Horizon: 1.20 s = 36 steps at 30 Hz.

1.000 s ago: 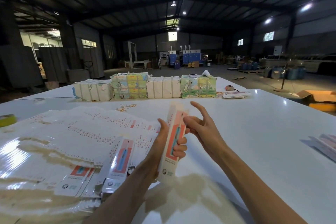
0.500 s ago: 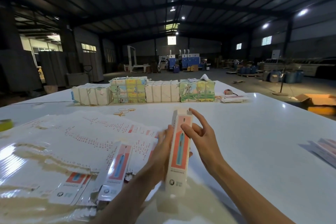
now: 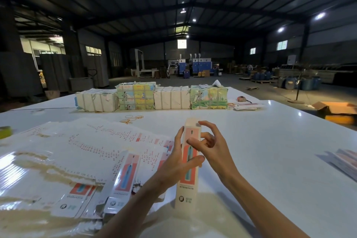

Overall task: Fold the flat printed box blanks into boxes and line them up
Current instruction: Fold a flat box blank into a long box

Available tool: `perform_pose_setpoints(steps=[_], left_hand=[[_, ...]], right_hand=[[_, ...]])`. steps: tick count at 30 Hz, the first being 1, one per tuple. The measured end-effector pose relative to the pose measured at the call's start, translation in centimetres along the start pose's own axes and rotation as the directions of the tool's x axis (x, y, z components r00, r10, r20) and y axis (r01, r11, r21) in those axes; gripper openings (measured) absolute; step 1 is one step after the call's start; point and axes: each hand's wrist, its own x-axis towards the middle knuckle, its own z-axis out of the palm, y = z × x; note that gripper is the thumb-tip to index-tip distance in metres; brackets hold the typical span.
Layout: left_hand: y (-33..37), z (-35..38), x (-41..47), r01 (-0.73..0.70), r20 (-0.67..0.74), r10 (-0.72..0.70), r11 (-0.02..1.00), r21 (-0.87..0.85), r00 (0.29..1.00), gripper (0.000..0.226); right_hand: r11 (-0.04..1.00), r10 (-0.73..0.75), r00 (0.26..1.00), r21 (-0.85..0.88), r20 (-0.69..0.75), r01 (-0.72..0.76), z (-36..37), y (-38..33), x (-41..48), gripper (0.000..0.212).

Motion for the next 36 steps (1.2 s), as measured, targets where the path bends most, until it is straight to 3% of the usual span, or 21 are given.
perform_pose_setpoints(steps=[5, 17, 22, 25, 30, 36], left_hand=[[-0.2, -0.1, 0.5, 0.027, -0.096, -0.037, 0.994, -0.110, 0.995, 0.103], [-0.7, -0.9, 0.5, 0.052, -0.114, -0.045, 0.997, 0.056, 0.992, 0.098], [-0.4, -0.7, 0.1, 0.043, -0.122, -0.045, 0.999, -0.020, 0.992, 0.093], [-0.1, -0.8, -0.1, 0.012, -0.134, -0.009, 1.000, 0.019, 0.991, 0.085], [0.5, -0.5, -0.4, 0.022, 0.045, -0.025, 0.998, 0.057, 0.999, 0.089], [0.7, -0.3, -0.6, 0.023, 0.062, -0.029, 0.995, 0.097, 0.998, 0.086]], right_hand=[[0.999, -0.019, 1.000, -0.034, 0.003, 0.019, 0.1, 0.0, 0.0, 0.047], [0.994, 0.003, 0.989, -0.109, 0.151, 0.013, -0.1, 0.2, -0.1, 0.028], [0.992, 0.029, 0.981, -0.127, 0.192, -0.004, -0.2, 0.0, 0.0, 0.022], [0.994, 0.026, 0.992, -0.106, 0.127, -0.013, 0.0, -0.2, -0.1, 0.021], [0.990, 0.131, 0.991, -0.045, -0.034, -0.132, -1.1, -0.2, 0.5, 0.013], [0.978, -0.087, 0.996, -0.189, 0.030, 0.091, -2.1, -0.3, 0.7, 0.019]])
